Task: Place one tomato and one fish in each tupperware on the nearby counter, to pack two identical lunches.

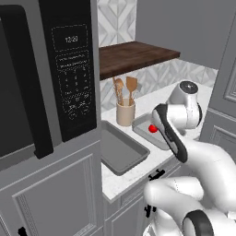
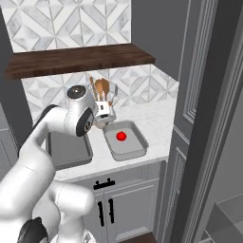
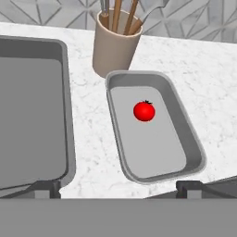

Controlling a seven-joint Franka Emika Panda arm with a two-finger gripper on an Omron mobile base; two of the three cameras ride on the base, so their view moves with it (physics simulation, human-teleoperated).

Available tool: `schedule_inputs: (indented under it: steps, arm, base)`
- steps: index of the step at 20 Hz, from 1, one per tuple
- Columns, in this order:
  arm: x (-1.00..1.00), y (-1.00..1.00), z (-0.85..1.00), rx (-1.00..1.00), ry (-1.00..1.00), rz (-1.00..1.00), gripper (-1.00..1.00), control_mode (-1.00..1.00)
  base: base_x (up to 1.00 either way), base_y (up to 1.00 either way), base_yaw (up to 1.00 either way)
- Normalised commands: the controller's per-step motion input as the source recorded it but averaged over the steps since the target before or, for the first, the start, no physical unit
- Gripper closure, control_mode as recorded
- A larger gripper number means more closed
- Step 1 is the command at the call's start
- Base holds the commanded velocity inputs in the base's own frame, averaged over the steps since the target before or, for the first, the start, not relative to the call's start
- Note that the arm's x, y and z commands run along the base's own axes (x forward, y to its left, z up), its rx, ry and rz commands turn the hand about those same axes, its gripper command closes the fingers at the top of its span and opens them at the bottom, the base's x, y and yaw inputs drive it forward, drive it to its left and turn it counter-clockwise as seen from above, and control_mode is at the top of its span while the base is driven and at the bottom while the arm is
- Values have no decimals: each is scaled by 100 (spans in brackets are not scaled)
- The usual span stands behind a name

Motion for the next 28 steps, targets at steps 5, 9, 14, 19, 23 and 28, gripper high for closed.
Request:
schedule_inputs:
  steps: [5, 9, 14, 19, 23, 28]
  arm:
    - [-100, 0, 4, 0, -4, 1, -100, -100]
    - [-100, 3, 0, 0, -14, 0, -100, -100]
    - [-40, 3, 0, 0, -6, 0, -100, 100]
    - [0, 0, 0, 0, 0, 0, -100, 100]
    - [0, 0, 0, 0, 0, 0, -100, 100]
    - [0, 0, 0, 0, 0, 0, -100, 100]
  base:
    - [0, 0, 0]
    - [0, 0, 0]
    - [-60, 9, 0]
    - [-100, 30, -1]
    - [-100, 47, -12]
    - [-100, 8, -42]
